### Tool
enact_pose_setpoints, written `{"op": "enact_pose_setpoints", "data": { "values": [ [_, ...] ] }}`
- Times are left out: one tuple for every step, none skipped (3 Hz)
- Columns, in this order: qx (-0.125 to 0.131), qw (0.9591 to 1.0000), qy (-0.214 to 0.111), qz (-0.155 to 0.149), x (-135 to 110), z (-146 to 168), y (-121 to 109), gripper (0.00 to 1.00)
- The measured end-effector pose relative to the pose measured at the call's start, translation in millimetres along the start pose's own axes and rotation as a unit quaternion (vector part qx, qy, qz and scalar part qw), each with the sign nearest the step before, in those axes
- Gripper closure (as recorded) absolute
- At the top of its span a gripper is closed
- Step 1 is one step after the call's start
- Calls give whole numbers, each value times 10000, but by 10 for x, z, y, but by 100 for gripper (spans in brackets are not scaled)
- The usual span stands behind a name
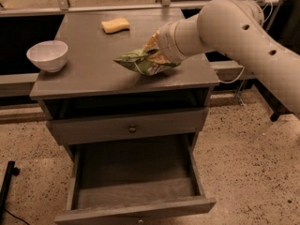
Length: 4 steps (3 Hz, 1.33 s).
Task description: Pick green jalapeno chip bag from middle drawer and place on counter
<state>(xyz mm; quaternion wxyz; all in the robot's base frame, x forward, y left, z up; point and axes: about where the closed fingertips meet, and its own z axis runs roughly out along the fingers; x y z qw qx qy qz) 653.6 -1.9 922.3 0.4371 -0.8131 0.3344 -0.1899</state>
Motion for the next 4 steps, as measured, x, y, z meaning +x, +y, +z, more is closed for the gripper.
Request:
{"op": "enact_pose_setpoints", "data": {
  "values": [
    [-1,10000,0,1,0,0,0,14],
    [-266,9995,-100,137,1,-13,83,0],
    [-684,9969,-142,353,33,-247,166,0],
    [-848,9956,-186,365,12,-269,241,0]
  ]
}}
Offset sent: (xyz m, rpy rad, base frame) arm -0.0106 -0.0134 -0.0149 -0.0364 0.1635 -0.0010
